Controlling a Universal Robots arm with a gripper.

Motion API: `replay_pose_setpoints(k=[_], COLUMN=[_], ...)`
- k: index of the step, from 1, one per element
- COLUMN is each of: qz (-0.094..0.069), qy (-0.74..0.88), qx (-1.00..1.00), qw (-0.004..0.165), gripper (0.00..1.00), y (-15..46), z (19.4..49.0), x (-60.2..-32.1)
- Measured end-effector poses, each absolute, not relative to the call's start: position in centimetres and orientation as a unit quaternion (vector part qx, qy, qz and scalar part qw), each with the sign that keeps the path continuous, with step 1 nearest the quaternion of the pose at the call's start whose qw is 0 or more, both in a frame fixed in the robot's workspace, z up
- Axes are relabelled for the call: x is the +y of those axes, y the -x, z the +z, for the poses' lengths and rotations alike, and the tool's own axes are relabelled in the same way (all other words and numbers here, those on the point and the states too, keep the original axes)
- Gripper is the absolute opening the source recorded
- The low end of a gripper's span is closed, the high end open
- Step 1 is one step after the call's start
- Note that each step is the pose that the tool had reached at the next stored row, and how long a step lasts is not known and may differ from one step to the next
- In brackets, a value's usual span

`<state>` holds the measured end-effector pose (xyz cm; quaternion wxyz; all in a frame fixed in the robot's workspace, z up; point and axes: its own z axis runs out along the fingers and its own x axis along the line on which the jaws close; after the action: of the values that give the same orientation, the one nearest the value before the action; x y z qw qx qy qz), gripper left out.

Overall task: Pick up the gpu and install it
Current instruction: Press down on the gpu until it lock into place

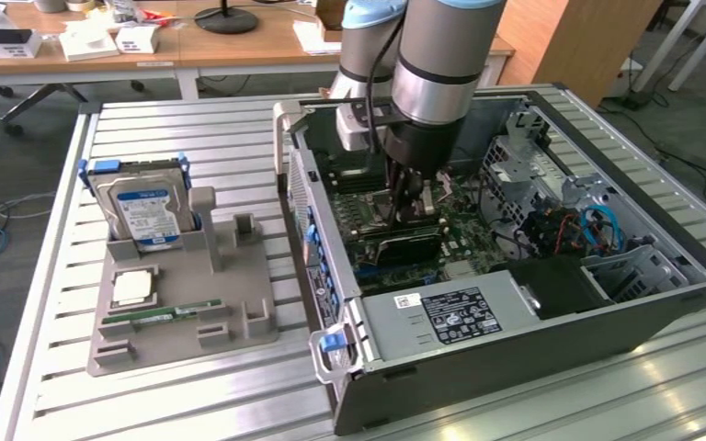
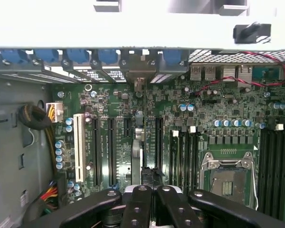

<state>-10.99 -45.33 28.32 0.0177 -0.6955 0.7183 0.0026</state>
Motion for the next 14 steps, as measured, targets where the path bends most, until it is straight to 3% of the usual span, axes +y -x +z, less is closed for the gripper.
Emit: replay_pose_setpoints(k=[14], qz=[0.003], qy=[0.695], qx=[0.718], qw=[0.017], gripper=[0.11], y=[10.67], z=[28.89], x=[-45.33])
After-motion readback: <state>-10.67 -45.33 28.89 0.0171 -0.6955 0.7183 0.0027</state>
